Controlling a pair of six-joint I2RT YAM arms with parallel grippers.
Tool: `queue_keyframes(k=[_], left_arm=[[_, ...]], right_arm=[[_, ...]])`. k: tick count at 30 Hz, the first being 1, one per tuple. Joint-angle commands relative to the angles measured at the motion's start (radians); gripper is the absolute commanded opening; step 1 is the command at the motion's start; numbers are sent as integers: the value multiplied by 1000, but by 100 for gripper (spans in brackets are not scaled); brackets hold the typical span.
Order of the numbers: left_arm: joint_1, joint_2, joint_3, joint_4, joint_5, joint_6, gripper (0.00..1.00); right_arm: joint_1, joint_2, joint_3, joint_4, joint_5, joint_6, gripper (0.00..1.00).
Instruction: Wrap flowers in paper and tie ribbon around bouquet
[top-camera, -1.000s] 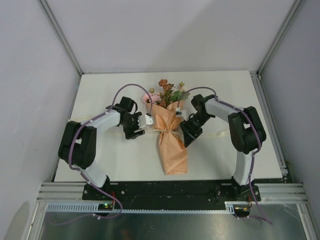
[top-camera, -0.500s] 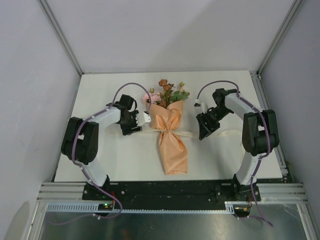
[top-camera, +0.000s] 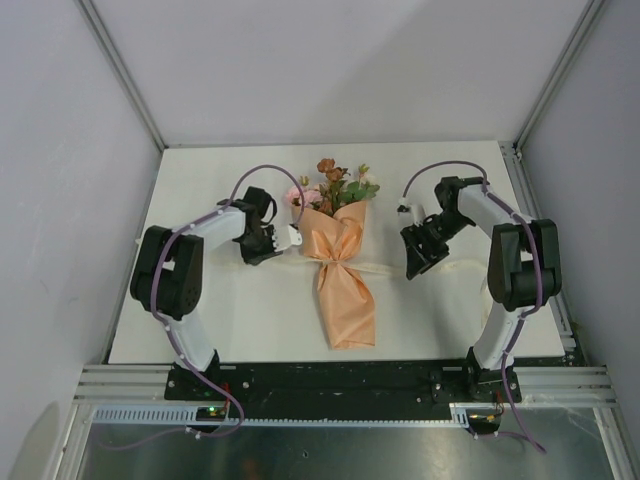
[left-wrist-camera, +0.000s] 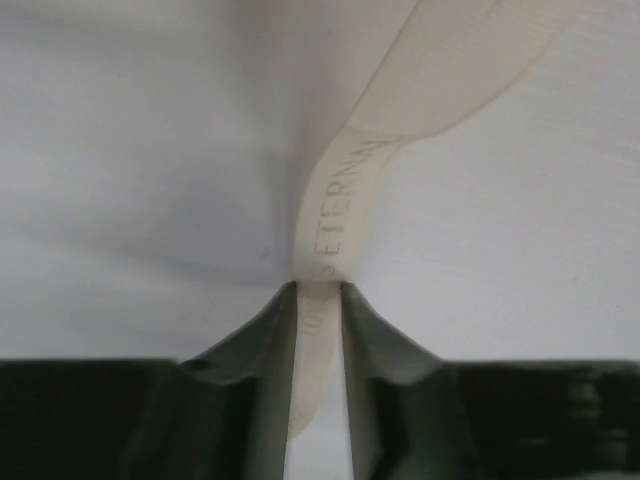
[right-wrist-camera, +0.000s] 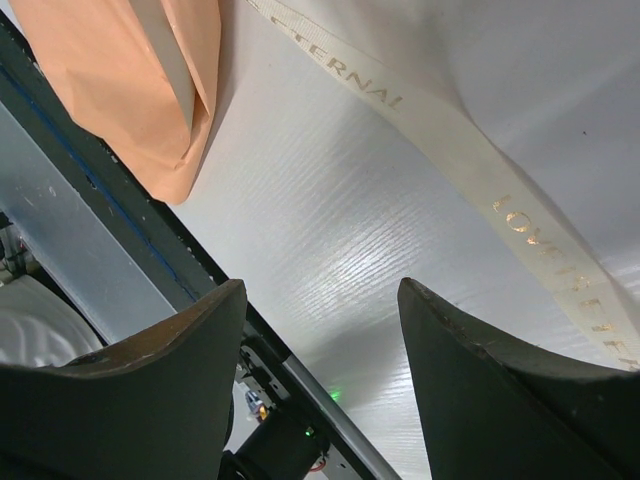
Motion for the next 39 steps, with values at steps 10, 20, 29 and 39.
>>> queue_keyframes(k=[10, 20, 29, 39], left_arm=[[5, -181, -3, -25, 186, -51, 0], [207, -250, 61, -23, 447, -422, 46], [432, -331, 24, 134, 364, -847, 62], [572, -388, -31, 169, 357, -983, 63]], right_arm=[[-33, -31, 50, -53, 8, -49, 67], [181, -91, 203, 125, 52, 77, 65], [586, 154, 593, 301, 236, 165, 64], [793, 586, 1030, 342, 376, 154, 71]])
